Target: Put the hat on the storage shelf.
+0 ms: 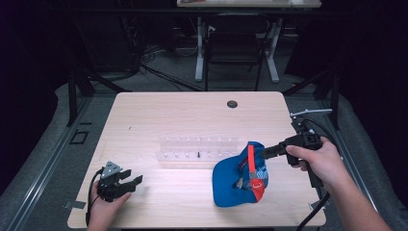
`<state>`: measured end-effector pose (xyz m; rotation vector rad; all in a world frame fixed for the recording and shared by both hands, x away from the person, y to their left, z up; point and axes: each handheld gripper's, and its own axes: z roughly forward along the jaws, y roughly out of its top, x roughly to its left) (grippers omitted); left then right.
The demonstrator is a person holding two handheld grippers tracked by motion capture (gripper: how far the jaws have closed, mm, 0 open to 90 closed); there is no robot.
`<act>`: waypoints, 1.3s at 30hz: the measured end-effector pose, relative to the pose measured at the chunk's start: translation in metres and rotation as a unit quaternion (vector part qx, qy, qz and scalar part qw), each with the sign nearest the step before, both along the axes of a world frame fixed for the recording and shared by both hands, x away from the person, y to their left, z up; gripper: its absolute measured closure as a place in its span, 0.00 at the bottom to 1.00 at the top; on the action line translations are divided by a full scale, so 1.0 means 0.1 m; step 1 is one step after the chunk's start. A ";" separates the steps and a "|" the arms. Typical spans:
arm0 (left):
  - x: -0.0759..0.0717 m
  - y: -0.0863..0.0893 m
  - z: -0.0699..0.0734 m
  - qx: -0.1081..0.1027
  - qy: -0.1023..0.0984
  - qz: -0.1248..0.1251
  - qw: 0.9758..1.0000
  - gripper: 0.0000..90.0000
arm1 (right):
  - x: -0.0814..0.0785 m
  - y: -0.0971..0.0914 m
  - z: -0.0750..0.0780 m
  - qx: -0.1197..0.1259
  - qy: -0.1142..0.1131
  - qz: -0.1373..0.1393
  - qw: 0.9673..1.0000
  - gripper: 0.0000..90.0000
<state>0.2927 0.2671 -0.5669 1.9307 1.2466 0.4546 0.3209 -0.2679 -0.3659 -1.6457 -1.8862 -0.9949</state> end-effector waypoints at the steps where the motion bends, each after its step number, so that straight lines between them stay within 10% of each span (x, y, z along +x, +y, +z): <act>1: 0.00 0.00 0.01 0.001 0.003 0.000 1.000 0.49 | 0.00 0.01 0.01 0.004 -0.006 0.002 1.000 1.00; 39: -0.08 -0.19 0.07 -0.018 -0.021 -0.031 0.999 0.47 | 0.14 0.34 0.51 0.086 -0.044 0.015 0.995 1.00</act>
